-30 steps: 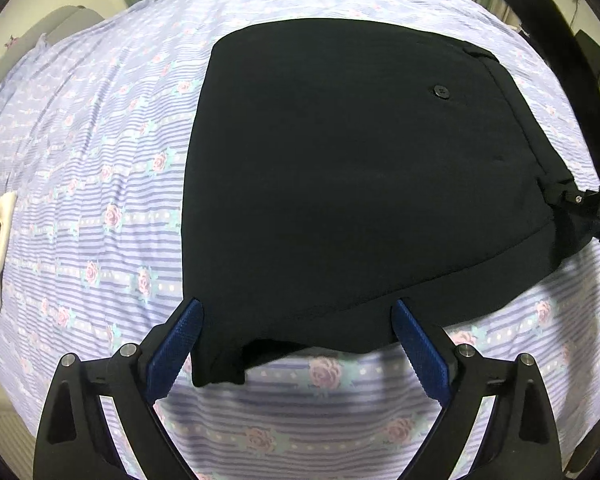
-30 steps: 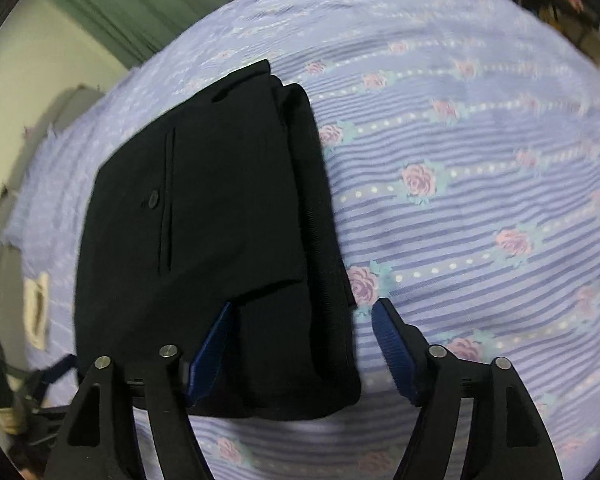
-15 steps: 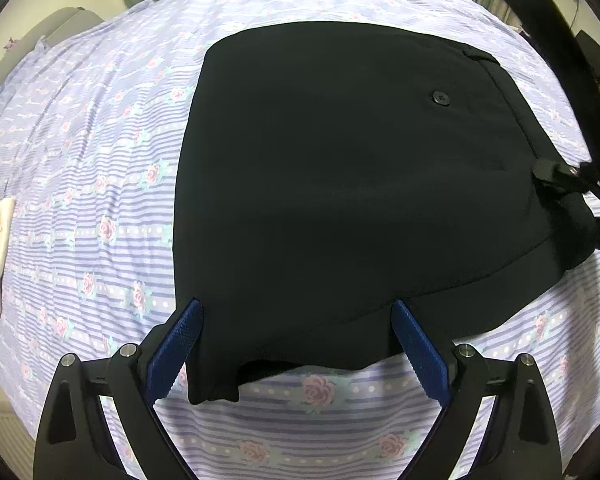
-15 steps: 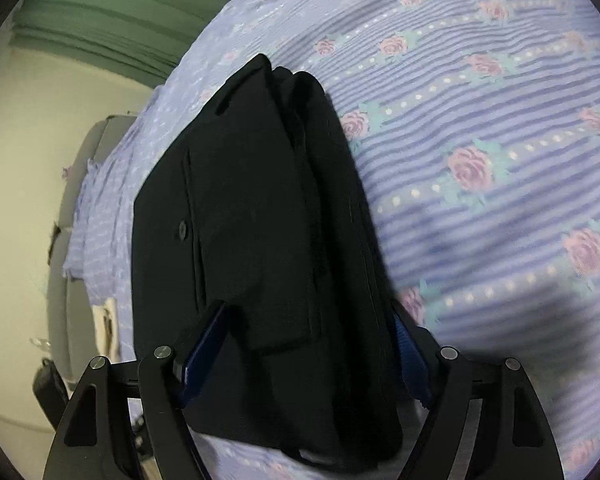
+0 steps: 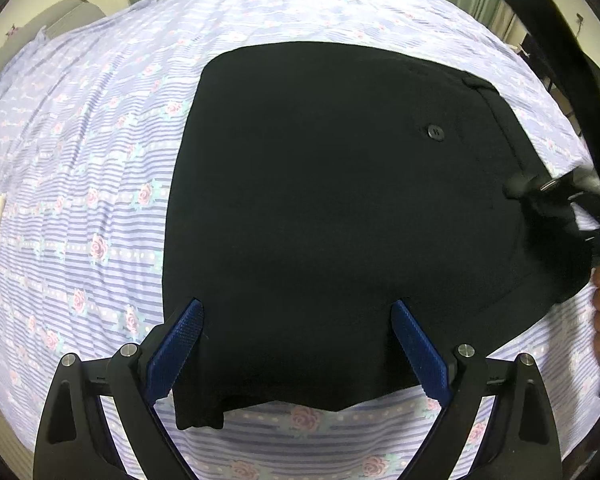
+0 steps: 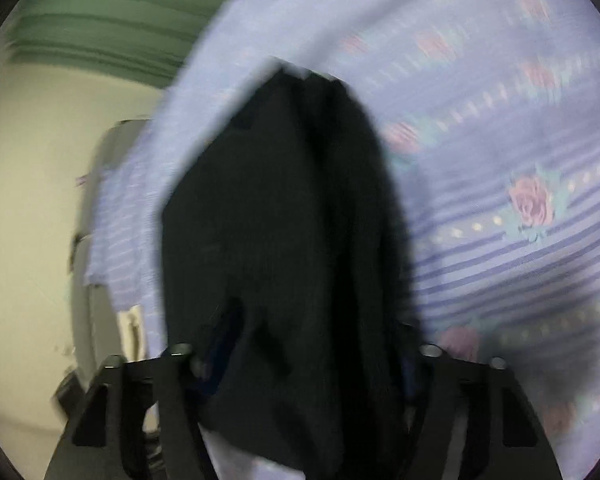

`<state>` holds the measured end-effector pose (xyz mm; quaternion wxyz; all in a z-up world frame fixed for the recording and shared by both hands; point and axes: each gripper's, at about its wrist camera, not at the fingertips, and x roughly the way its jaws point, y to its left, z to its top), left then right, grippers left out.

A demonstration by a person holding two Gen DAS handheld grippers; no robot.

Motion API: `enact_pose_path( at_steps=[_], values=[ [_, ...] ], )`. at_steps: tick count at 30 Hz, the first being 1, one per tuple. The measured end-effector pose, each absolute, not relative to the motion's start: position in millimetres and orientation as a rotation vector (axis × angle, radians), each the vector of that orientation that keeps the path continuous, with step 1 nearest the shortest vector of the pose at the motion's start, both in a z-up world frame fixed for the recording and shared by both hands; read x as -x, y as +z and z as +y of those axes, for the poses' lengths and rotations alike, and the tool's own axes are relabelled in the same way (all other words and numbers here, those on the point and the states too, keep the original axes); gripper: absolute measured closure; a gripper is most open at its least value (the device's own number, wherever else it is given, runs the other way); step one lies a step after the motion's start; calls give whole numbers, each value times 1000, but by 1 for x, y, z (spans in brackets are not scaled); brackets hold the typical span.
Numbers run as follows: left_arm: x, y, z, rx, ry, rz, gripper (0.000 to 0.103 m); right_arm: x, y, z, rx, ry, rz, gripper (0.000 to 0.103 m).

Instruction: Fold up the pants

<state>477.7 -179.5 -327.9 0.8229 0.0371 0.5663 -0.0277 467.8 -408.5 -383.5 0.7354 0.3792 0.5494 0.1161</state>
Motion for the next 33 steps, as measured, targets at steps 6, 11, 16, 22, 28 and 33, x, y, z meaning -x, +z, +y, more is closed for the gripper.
enact_pose_path(
  at_steps=[6,11,16,22,28,33],
  values=[
    [-483,-302,-159,-11,-65,1142,8,-459,-362,-390,-695,119,1185,70],
    [-492,-294,-110,21,-56,1104,7,-454,-324,-340,-176,-21,1157,78],
    [-520,-314,-68,101,-156,1121,8,-454,-327,-348,-238,-50,1167,78],
    [-555,-354,-65,233,-325,1198,19,-456,-330,-341,-139,-59,1164,78],
    [-567,-346,-62,400,-442,1202,59,-461,-336,-342,-138,-60,1167,77],
    [-586,-353,-76,348,-443,1259,43,-463,-340,-350,-207,-47,1160,76]
  ],
)
